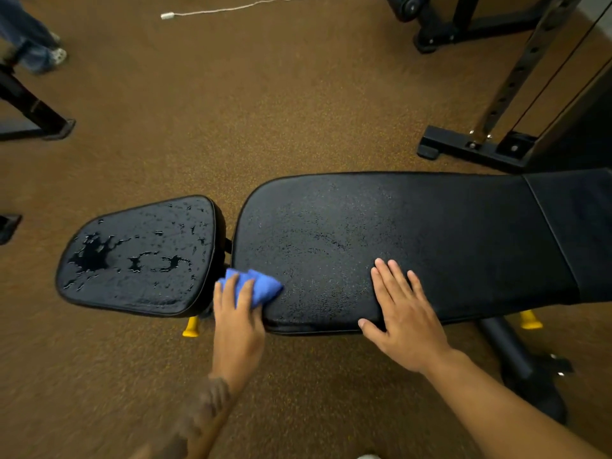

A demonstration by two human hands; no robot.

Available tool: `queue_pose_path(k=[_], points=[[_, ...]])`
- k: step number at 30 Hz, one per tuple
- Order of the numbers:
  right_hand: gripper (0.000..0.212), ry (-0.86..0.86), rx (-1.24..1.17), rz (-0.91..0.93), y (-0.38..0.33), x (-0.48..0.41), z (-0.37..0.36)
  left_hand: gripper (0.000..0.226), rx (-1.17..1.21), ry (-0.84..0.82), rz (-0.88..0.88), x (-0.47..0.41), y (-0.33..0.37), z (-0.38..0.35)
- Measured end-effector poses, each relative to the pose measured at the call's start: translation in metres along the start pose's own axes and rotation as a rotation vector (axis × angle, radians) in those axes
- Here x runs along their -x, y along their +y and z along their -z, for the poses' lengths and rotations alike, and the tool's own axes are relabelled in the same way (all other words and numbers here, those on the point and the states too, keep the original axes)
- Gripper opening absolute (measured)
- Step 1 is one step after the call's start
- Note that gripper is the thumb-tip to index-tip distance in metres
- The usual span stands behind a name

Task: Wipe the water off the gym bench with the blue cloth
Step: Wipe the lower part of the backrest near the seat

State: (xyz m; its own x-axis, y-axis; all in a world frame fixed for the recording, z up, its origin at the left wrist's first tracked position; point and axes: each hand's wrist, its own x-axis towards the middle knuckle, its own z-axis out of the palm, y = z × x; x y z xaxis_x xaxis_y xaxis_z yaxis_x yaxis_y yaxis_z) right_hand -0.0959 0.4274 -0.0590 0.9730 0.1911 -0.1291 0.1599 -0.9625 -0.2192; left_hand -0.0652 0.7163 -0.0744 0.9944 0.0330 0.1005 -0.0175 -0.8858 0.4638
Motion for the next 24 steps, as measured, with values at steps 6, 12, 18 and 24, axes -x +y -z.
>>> queue_pose_path(k=[6, 12, 18, 24], points=[[0.088, 0.017, -0.004, 0.005, 0.001, -0.002, -0.002, 0.046, -0.032, -0.157, -0.362, 0.039, 0.088, -0.034], [0.088, 0.020, 0.003, 0.016, 0.002, -0.001, -0.002, 0.043, -0.096, -0.085, -0.188, -0.047, 0.067, -0.033], [0.087, 0.009, -0.032, 0.009, 0.000, -0.001, 0.001, 0.042, -0.128, -0.113, -0.274, 0.018, 0.050, -0.013], [0.090, 0.039, -0.046, -0.008, 0.000, -0.002, -0.002, 0.048, -0.104, -0.275, -0.547, -0.028, 0.115, -0.051]])
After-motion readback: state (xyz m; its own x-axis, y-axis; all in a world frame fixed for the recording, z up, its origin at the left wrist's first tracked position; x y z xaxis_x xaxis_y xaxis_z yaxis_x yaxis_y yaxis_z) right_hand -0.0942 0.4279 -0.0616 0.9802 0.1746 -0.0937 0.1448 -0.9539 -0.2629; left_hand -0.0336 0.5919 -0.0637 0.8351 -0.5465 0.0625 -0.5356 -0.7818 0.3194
